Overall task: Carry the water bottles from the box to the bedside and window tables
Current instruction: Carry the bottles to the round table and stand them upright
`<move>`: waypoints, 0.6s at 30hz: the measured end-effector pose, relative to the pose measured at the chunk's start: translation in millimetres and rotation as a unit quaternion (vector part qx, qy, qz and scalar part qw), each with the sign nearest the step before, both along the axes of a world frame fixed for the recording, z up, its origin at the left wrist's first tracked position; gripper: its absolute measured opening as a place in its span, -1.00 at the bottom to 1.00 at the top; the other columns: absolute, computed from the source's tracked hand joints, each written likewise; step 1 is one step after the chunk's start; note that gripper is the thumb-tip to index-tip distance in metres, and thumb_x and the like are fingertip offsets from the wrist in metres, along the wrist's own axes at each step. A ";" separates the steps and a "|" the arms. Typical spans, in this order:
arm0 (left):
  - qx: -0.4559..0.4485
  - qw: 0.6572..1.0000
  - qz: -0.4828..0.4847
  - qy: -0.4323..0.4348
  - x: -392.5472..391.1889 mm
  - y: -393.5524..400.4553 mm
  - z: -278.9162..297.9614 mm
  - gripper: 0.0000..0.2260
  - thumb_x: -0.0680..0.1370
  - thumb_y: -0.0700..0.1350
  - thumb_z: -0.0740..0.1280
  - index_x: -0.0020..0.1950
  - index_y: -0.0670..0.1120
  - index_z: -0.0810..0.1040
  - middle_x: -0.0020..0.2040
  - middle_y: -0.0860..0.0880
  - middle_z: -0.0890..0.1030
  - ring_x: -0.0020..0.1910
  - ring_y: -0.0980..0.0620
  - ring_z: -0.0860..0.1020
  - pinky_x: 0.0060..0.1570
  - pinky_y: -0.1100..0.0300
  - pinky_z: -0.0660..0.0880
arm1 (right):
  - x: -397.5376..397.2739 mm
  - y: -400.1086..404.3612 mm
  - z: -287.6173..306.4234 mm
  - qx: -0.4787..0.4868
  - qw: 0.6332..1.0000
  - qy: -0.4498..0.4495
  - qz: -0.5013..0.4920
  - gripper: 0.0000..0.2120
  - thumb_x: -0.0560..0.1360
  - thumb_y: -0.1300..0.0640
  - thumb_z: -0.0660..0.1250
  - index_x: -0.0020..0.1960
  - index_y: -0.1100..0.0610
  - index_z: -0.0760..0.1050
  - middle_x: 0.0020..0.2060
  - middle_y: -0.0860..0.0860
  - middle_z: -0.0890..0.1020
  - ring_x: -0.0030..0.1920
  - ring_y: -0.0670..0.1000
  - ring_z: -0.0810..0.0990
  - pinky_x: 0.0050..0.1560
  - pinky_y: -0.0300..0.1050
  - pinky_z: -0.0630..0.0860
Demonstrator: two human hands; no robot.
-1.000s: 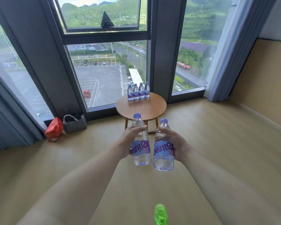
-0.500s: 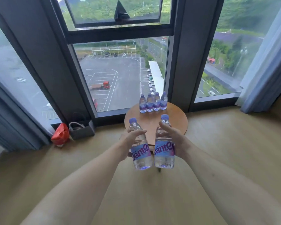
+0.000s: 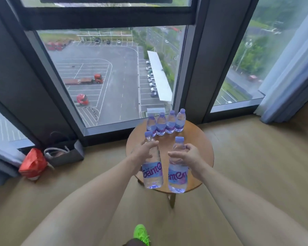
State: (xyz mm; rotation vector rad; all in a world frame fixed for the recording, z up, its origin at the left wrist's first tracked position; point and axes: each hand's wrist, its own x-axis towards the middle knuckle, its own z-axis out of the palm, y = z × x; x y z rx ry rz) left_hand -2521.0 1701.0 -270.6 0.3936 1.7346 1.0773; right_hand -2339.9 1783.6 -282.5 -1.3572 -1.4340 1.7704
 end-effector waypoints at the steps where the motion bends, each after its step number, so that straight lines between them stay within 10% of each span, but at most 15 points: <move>1: -0.004 1.000 -0.016 0.007 -12.1 13.4 -2.1 -0.65 0.42 0.21 0.52 0.16 0.19 0.58 0.12 0.06 0.67 0.05 0.00 0.65 -0.12 0.04 0.57 | -9.5 13.6 -3.8 0.009 1.000 -0.015 0.003 -0.45 0.22 0.25 0.70 0.07 0.23 0.47 -0.04 0.22 0.68 -0.14 0.11 0.75 -0.19 0.01 0.68; 10: -0.049 0.996 -0.070 0.026 -78.4 104.1 -37.1 -0.55 0.30 0.11 0.61 0.14 0.23 0.56 0.15 0.18 0.64 0.18 0.02 0.58 0.17 -0.16 0.57 | -66.2 106.5 -39.8 0.073 0.984 -0.158 0.048 -0.45 0.14 0.12 0.71 0.02 0.15 0.53 -0.02 0.14 0.67 0.04 0.17 0.67 0.11 0.17 0.62; 15: -0.062 0.994 -0.049 0.074 -84.8 143.7 -69.3 -0.60 0.32 0.07 0.62 0.09 0.15 0.58 0.08 0.12 0.66 0.09 0.07 0.61 -0.06 0.07 0.58 | -84.3 157.1 -59.8 0.133 0.948 -0.257 0.130 -0.52 0.12 0.02 0.71 -0.11 0.09 0.53 -0.14 0.02 0.67 -0.11 0.04 0.62 -0.16 -0.09 0.55; 18: -0.088 0.990 -0.031 0.103 -86.2 165.5 -86.1 -0.58 0.30 0.06 0.62 0.11 0.12 0.60 0.10 0.07 0.65 0.11 0.04 0.61 0.14 0.05 0.58 | -92.9 189.0 -74.2 0.132 0.939 -0.274 0.159 -0.59 0.14 0.10 0.69 -0.21 0.02 0.49 -0.19 -0.03 0.61 -0.17 0.01 0.54 -0.21 -0.15 0.43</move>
